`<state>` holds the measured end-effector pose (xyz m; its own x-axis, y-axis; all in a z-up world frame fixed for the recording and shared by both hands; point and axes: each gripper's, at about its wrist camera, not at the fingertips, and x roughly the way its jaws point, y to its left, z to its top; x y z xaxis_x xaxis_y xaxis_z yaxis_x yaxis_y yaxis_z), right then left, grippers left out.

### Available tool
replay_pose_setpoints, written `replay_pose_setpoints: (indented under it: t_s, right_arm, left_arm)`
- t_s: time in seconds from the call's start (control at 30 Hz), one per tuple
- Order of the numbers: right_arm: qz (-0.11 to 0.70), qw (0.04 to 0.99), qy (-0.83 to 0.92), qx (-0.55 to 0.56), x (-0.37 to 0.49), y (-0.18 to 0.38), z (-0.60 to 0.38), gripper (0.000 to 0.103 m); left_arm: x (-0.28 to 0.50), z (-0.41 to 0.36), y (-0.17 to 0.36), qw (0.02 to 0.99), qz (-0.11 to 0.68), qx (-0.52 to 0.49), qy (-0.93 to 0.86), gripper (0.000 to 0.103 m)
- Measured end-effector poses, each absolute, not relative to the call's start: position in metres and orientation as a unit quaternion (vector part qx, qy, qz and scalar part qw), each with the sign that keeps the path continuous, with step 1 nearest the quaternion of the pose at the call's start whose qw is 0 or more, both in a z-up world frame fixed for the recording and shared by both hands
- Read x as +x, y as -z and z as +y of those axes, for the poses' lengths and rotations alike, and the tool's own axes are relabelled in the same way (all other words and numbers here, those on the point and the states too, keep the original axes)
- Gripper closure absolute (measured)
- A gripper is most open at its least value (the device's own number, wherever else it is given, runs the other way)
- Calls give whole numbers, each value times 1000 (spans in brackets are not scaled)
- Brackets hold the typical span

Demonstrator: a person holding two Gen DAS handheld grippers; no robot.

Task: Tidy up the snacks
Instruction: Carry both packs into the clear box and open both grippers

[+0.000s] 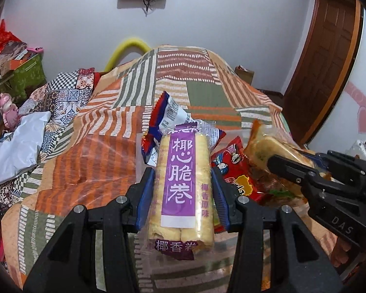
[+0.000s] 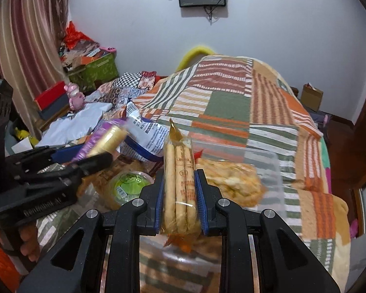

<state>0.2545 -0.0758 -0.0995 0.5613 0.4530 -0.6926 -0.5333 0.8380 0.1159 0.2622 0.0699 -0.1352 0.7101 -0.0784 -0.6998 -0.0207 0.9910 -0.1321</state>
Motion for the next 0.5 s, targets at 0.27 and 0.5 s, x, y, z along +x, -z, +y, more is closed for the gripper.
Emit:
replay_pose_setpoints:
  t_s: [0.27, 0.5]
  right_arm:
    - [389, 873, -286, -66, 256, 105, -64, 78]
    - [387, 872, -286, -91, 239, 98, -63, 72]
  left_arm:
    - [261, 66, 137, 919, 389, -58, 19, 58]
    - [243, 70, 115, 926, 372, -67, 16, 57]
